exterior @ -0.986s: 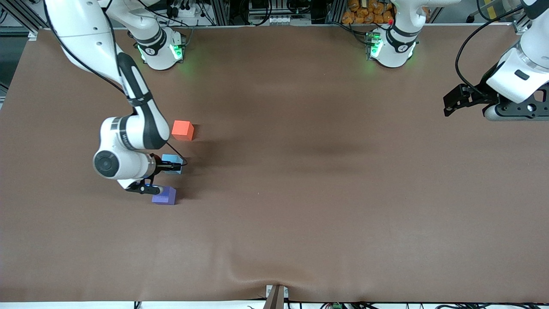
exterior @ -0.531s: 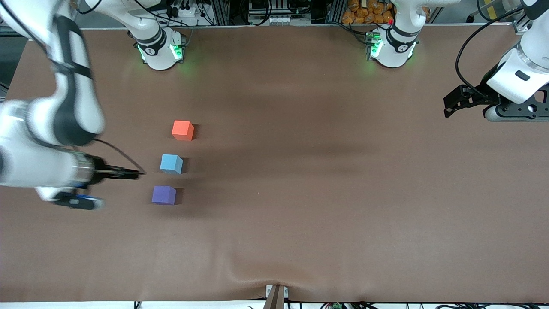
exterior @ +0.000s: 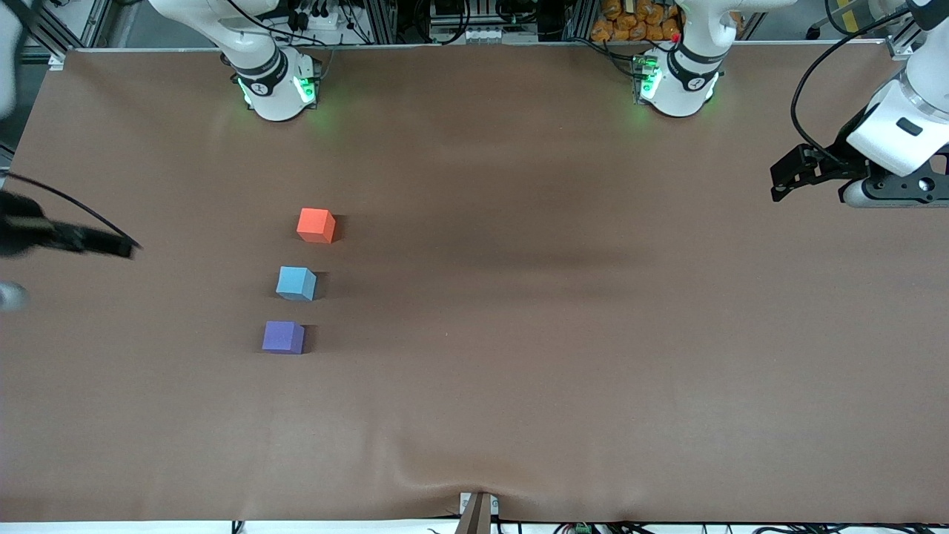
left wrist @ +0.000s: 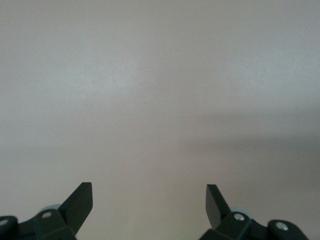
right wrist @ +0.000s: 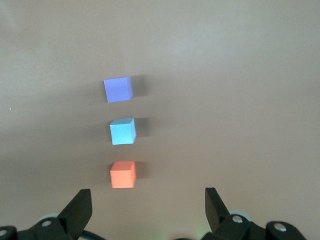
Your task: Place blue block between orange and purple blocks
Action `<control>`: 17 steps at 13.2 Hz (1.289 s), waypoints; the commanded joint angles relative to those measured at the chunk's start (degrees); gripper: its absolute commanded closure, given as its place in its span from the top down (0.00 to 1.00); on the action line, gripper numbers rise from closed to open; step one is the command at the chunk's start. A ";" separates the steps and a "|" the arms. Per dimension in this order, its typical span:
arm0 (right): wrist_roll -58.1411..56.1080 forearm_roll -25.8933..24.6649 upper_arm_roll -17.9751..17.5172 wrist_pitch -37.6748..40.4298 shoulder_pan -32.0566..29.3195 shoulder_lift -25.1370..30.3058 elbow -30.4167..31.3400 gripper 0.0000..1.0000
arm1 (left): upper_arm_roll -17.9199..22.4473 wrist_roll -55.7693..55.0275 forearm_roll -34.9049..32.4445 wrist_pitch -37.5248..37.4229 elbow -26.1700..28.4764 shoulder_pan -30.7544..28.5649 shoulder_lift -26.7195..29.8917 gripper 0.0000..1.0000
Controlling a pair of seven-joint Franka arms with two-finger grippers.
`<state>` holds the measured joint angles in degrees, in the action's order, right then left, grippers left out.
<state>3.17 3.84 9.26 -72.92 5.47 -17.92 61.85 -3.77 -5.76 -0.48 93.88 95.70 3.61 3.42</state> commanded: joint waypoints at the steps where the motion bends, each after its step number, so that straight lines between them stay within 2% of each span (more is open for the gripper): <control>1: -1.42 -2.26 -0.56 0.50 -0.02 7.61 5.10 1.00 | -0.19 1.10 -0.66 -0.80 -0.33 -0.27 0.45 1.00; 4: 3.24 -3.83 -0.73 -2.56 0.07 14.74 14.77 1.00 | -0.19 1.10 -0.66 -0.80 -0.33 -0.27 0.45 1.00; 5: 3.25 -4.71 -0.82 -3.71 0.42 15.63 16.36 1.00 | -0.19 1.10 -0.75 -0.80 -0.33 -0.18 0.36 1.00; 17: 2.37 -5.07 -0.64 -3.98 0.42 14.67 16.47 1.00 | -0.19 1.01 -0.57 -0.80 -0.42 0.17 0.36 1.00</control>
<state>5.19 -0.04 8.86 -76.08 5.84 -4.80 76.69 -3.87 -5.73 -0.48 93.86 95.69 3.72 3.43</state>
